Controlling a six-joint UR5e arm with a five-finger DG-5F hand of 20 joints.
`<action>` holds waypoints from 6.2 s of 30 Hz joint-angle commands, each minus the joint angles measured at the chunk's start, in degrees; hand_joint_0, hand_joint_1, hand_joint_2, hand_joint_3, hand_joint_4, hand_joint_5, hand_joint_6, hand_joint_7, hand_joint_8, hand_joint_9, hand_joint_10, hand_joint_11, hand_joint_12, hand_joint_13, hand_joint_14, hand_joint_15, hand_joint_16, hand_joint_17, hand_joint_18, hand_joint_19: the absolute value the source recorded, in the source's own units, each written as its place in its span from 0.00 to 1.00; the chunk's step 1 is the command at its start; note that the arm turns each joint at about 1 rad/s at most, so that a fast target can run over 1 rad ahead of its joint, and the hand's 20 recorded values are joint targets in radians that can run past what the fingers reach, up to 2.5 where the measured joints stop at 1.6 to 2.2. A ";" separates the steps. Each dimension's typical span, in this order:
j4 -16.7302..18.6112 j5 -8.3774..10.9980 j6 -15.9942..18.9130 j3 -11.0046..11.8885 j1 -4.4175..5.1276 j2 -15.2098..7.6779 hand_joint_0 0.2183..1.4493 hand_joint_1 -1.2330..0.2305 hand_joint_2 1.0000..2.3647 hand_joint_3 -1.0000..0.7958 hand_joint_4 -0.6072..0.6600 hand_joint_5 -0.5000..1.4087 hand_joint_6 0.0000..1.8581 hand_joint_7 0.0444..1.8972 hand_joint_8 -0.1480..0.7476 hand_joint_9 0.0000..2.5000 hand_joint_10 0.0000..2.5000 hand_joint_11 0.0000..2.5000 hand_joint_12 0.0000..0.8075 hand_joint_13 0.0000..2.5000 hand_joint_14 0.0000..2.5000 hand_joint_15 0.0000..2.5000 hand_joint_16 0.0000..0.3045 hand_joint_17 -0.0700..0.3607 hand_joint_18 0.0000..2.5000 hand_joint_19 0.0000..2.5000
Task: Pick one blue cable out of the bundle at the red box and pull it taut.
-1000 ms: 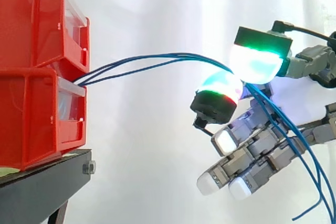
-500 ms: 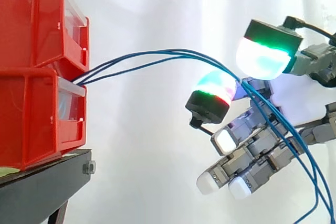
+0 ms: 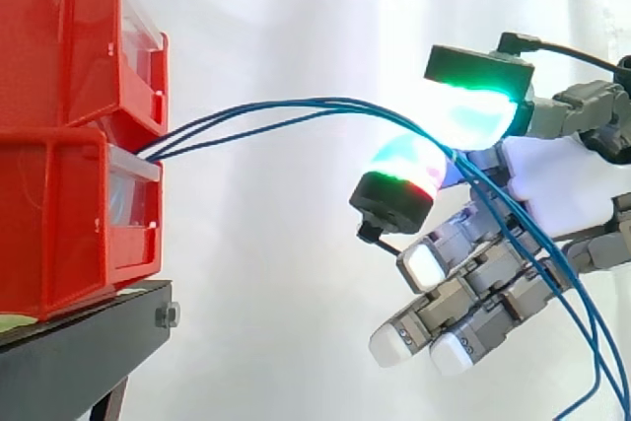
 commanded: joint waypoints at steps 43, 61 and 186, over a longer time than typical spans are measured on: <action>0.00 -0.01 0.01 0.04 -0.01 0.00 0.46 0.18 0.00 0.28 0.25 0.15 0.49 0.57 0.35 0.23 0.00 0.21 0.41 0.10 0.00 0.03 0.15 0.41 0.13 0.03; 0.00 -0.01 0.01 0.04 0.08 0.00 0.18 0.30 0.00 0.28 0.37 0.16 0.49 0.50 0.45 0.27 0.00 0.22 0.48 0.09 0.00 0.04 0.19 0.47 0.11 0.07; -0.09 0.07 0.09 0.04 0.08 0.00 0.32 0.26 0.01 0.39 0.49 0.20 0.46 0.59 0.43 0.33 0.00 0.25 0.42 0.12 0.00 0.05 0.15 0.40 0.10 0.05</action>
